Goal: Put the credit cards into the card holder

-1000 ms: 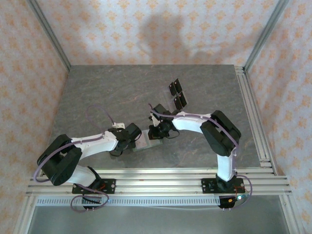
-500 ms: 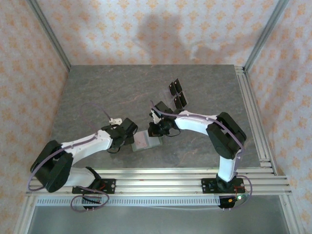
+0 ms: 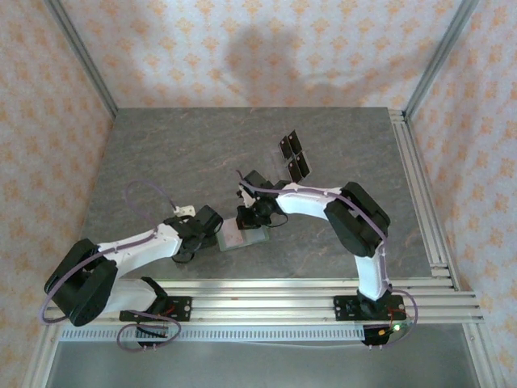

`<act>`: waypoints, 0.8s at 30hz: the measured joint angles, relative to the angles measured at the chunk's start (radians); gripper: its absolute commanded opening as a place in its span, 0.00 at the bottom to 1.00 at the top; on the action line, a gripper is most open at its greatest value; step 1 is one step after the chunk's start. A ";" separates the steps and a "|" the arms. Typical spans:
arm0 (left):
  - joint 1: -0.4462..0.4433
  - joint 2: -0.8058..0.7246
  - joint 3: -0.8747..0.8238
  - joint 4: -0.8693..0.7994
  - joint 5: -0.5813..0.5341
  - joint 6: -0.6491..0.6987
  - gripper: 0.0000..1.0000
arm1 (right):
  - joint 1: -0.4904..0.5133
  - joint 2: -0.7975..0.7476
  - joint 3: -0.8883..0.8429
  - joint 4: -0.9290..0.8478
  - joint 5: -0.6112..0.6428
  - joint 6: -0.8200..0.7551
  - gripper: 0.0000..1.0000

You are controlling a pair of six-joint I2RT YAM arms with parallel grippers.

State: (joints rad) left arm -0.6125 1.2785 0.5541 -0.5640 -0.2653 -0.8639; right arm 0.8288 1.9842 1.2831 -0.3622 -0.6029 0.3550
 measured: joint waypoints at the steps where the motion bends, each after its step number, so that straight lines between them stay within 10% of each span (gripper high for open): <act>1: 0.000 0.003 0.000 0.003 0.000 0.000 1.00 | 0.000 0.001 0.000 0.000 0.000 0.000 0.07; 24: 0.000 -0.092 -0.053 0.239 0.174 0.000 1.00 | -0.034 -0.244 -0.115 -0.025 0.064 -0.016 0.28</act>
State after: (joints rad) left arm -0.6125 1.1870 0.5014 -0.3248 -0.0917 -0.8635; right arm 0.7944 1.7401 1.1683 -0.3874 -0.5388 0.3386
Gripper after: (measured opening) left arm 0.998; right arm 0.283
